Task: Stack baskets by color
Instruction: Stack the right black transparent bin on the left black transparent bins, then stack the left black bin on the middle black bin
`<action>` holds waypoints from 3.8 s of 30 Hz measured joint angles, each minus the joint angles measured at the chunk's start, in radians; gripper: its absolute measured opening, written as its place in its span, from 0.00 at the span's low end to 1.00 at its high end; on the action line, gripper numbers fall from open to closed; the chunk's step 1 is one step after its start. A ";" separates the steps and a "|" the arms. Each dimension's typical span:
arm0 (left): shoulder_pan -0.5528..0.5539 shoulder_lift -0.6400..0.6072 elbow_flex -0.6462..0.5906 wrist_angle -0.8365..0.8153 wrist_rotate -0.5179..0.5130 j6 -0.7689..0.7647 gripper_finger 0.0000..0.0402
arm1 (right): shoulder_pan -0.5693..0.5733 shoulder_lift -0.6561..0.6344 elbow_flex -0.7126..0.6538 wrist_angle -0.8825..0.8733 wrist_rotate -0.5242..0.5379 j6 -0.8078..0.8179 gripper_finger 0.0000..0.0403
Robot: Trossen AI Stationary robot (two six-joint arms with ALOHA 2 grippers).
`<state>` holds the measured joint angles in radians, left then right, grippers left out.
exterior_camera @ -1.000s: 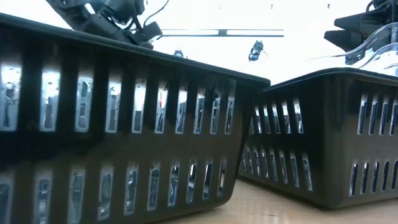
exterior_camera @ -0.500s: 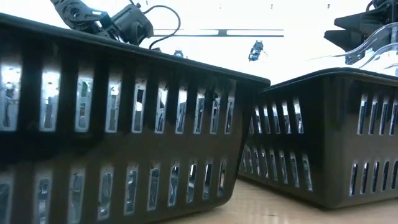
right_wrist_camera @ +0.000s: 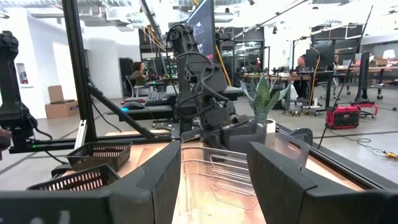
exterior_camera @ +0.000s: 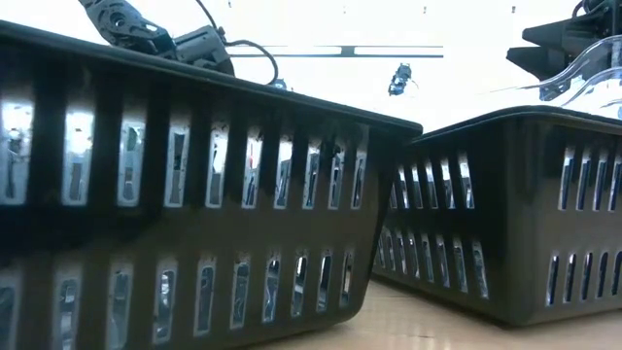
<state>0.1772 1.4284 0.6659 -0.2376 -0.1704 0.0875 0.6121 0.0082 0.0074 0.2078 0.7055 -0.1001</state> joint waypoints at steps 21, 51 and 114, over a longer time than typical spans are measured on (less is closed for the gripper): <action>-0.157 -0.218 0.215 -0.314 -0.044 -0.040 0.01 | 0.000 0.000 0.000 0.000 0.000 0.000 0.47; -0.270 -0.480 0.186 -1.018 -0.147 -0.155 0.01 | 0.000 0.000 0.000 0.000 0.000 0.000 0.47; -0.906 0.074 0.252 -0.500 0.139 -0.748 0.53 | 0.000 0.000 0.000 0.000 0.000 0.000 0.47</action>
<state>-0.7288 1.5021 0.9180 -0.7373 -0.0317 -0.6602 0.6121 0.0078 0.0074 0.2081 0.7055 -0.1001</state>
